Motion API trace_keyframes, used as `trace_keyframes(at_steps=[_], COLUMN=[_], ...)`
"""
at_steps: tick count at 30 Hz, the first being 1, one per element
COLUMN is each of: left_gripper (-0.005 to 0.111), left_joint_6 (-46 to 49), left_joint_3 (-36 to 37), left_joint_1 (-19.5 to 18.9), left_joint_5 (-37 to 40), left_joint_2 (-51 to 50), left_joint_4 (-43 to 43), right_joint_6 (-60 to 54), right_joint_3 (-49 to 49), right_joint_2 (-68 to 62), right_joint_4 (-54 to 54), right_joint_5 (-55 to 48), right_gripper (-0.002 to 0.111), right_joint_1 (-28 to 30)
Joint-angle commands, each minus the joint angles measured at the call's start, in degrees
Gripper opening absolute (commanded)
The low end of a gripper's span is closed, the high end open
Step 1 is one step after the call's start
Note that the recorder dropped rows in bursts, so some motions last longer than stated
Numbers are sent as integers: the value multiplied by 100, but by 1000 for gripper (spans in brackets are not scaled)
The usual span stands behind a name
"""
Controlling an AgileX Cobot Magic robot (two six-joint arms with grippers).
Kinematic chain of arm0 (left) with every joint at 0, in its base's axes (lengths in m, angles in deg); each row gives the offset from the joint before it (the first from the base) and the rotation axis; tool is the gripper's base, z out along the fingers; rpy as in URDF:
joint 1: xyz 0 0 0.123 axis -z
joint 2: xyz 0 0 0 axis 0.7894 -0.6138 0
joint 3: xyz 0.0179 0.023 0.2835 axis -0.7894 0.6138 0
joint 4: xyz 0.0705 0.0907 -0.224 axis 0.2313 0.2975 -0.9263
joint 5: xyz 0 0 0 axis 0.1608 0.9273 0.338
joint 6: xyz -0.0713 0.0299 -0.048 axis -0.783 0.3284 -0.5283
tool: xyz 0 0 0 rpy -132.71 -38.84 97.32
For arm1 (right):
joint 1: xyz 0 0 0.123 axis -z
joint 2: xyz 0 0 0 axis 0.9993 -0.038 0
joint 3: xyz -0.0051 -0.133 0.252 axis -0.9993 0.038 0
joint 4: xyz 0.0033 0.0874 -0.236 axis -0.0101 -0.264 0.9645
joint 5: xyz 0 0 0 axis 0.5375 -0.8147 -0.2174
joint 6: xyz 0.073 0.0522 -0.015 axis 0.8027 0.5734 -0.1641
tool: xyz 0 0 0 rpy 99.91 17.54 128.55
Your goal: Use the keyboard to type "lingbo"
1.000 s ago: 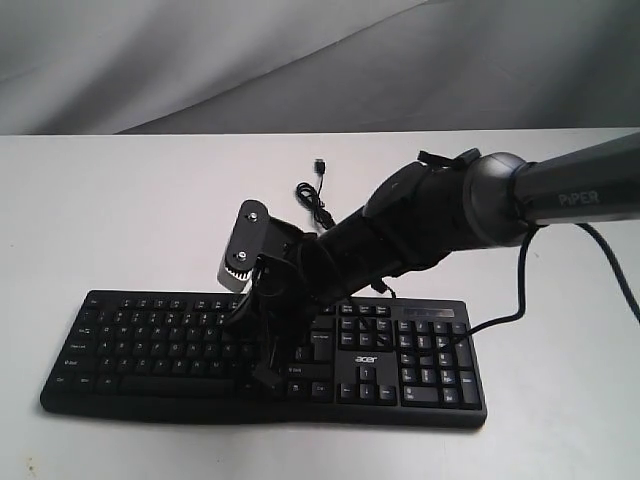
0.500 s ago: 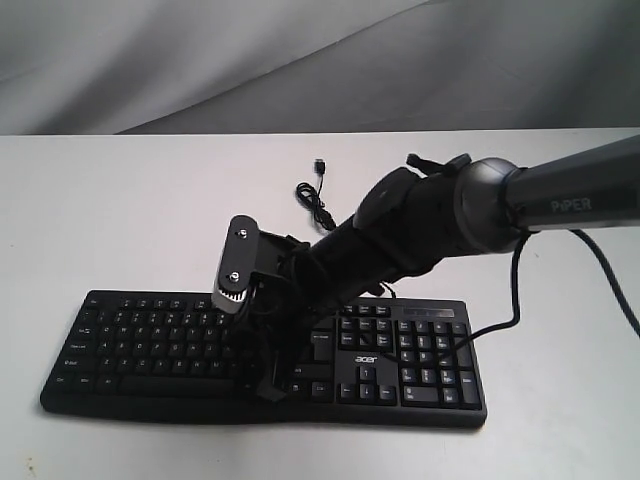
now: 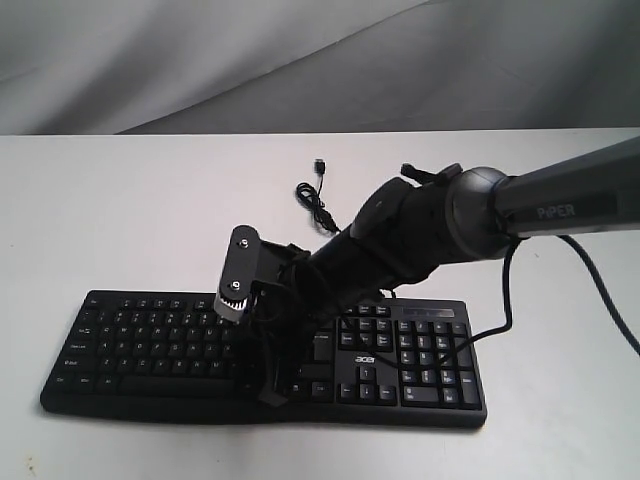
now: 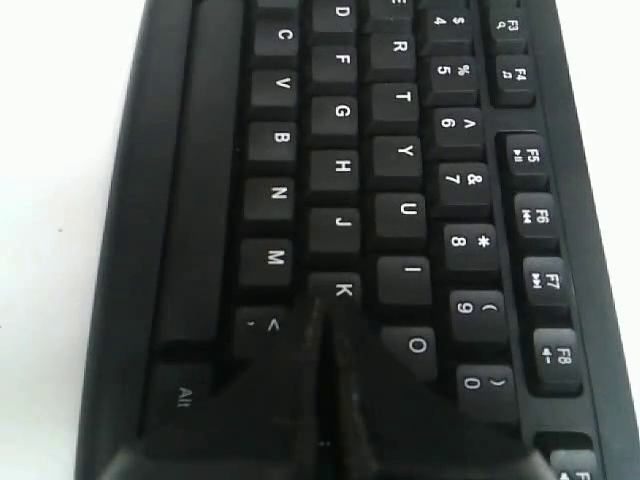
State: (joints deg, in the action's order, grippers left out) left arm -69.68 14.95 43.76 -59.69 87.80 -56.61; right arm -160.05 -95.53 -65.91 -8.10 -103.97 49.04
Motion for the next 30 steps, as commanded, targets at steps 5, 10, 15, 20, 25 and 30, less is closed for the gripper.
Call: trace_keyframes(at_steps=[5, 10, 15, 20, 25, 30], left_gripper=[1, 1, 1, 1, 1, 1], left_joint_6=[-12, -12, -12, -12, -12, -12], left_joint_3=[28, 28, 28, 28, 28, 28], left_joint_1=[38, 38, 38, 38, 38, 38], left_joint_5=[-56, -56, -56, -56, -56, -56], left_joint_2=[28, 28, 28, 28, 28, 28], left_joint_4=[1, 1, 1, 1, 1, 1], right_joint_6=[14, 60, 358, 358, 383, 383], right_joint_3=[16, -43, -584, -586, -586, -586], right_joint_2=[-122, 217, -36, -214, -214, -214], right_joint_4=[97, -57, 60, 96, 135, 135], right_joint_5=[14, 99, 105, 183, 208, 249], right_gripper=[0, 0, 0, 0, 0, 0], right_joint_1=[-7, -20, -129, -129, -129, -129])
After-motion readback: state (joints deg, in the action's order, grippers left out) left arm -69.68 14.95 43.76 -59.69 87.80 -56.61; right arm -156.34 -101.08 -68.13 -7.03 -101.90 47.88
